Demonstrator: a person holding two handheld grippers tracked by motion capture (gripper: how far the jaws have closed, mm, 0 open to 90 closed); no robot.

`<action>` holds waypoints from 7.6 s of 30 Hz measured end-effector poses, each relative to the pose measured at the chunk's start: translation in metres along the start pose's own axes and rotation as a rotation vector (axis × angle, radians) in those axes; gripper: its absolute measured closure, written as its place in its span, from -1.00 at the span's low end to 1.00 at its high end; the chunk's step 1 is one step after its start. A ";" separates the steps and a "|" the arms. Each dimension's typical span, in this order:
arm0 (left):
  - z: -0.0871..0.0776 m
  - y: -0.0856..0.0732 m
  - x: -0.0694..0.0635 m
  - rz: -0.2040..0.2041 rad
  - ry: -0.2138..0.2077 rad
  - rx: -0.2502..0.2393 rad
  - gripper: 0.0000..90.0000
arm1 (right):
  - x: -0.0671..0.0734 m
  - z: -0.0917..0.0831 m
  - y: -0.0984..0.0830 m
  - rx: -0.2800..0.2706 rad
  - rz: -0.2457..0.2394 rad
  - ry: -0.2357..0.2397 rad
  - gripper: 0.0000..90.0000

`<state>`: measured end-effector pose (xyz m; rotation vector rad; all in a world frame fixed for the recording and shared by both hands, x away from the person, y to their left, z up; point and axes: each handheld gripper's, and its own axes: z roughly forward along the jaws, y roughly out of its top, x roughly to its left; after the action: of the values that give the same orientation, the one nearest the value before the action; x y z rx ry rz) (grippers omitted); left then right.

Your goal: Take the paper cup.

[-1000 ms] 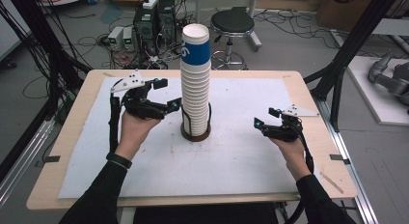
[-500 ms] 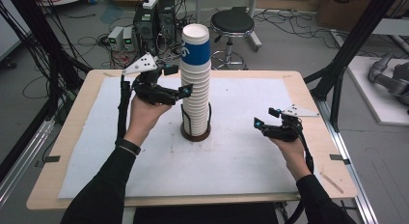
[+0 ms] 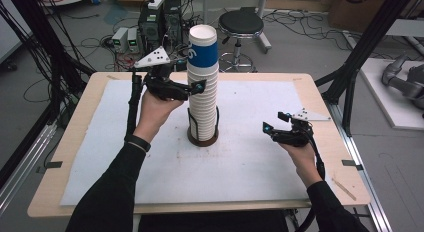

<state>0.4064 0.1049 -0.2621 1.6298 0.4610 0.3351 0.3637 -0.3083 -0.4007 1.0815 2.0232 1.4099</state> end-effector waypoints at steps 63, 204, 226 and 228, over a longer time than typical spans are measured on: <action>0.005 0.002 0.001 0.018 0.001 0.039 -0.71 | 0.046 -0.013 0.166 -0.220 -0.111 0.257 -0.57; -0.022 0.002 -0.016 0.090 0.058 0.063 -0.84 | 0.088 -0.031 0.141 -0.257 -0.182 0.513 -0.31; -0.060 -0.057 -0.049 0.067 0.020 0.036 -0.84 | 0.092 -0.020 0.097 -0.196 -0.202 0.520 -0.31; -0.061 -0.064 -0.052 0.061 0.015 0.041 -0.84 | 0.093 -0.018 0.093 -0.184 -0.202 0.522 -0.31</action>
<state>0.3257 0.1383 -0.3164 1.6846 0.4324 0.3864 0.3277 -0.2285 -0.3014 0.4413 2.2053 1.8610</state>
